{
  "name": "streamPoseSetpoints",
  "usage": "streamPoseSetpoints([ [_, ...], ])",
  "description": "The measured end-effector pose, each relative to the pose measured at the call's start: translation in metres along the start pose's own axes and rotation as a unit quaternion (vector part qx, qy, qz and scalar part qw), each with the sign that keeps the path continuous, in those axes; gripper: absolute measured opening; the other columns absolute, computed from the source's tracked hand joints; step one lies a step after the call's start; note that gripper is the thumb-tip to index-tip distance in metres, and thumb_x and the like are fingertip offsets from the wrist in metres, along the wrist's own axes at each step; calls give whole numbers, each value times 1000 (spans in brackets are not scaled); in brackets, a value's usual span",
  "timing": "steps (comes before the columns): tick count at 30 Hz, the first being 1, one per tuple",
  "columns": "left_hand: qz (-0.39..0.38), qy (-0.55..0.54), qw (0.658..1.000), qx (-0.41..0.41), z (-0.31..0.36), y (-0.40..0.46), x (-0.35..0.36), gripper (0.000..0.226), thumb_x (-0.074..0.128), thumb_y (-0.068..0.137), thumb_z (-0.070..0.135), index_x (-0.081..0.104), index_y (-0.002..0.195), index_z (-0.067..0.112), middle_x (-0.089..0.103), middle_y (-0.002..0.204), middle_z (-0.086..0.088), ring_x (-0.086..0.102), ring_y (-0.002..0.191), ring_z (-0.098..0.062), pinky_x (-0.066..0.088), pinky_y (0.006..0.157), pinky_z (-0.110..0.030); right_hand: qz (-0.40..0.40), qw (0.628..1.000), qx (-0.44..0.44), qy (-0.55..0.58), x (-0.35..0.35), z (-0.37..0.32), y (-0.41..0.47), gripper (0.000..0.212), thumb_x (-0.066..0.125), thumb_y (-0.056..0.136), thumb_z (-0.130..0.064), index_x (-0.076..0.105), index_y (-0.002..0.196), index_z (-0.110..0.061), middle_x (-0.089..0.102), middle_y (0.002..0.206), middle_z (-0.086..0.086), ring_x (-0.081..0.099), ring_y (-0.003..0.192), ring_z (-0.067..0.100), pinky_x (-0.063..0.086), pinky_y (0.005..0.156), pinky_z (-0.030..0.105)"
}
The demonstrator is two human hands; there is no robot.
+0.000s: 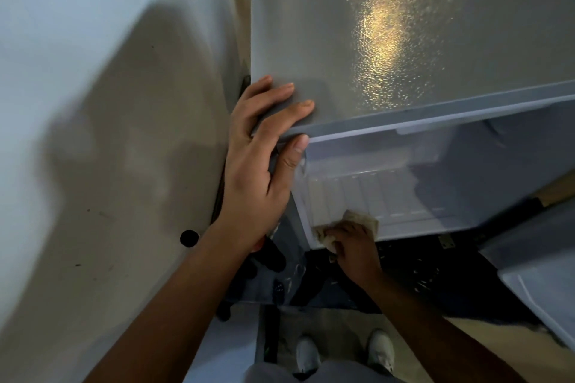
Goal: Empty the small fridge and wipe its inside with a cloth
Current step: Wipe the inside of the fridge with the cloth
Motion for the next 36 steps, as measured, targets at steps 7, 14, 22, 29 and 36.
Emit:
streamPoseSetpoints([
  [7,-5,-22,998,-58,6,-42,-13,45,54,105,11,45,148,4,33,162,-20,30,157,-30,30,128,-43,104,966,157,178,-65,-10,-4,31,69,93,-9,68,123,-11,72,111,3,66,99,16,39,80,-2],
  [14,-76,-100,959,-252,12,-109,-10,34,56,100,39,56,132,29,63,120,6,64,108,-2,56,89,-22,216,926,116,287,-137,-84,-37,27,76,89,-23,62,109,-35,70,96,-27,66,91,-10,51,73,6],
  [22,-194,-157,928,-276,24,-132,21,42,68,94,39,63,132,20,65,123,8,61,112,6,46,92,-5,210,871,68,439,-150,-151,-82,19,65,97,-29,73,111,-39,77,108,-12,73,100,5,55,80,13],
  [29,-157,-121,946,-256,38,-141,17,23,65,95,27,71,113,15,70,103,15,65,99,2,46,85,-4,158,867,89,465,-154,-135,-110,29,60,98,-21,67,126,-29,75,113,-1,72,102,16,59,81,23],
  [36,-147,-232,915,-295,84,-146,36,13,63,95,28,64,107,33,73,98,9,72,94,-7,58,83,-20,18,854,91,512,-163,-115,-138,38,66,90,-39,63,128,-36,71,127,-9,66,120,9,52,91,17],
])
Point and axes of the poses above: each hand's wrist, its own y-axis towards the middle knuckle, its own x-axis out of the palm, z = x × y, the point moved 3 cm from there along y, towards the middle knuckle
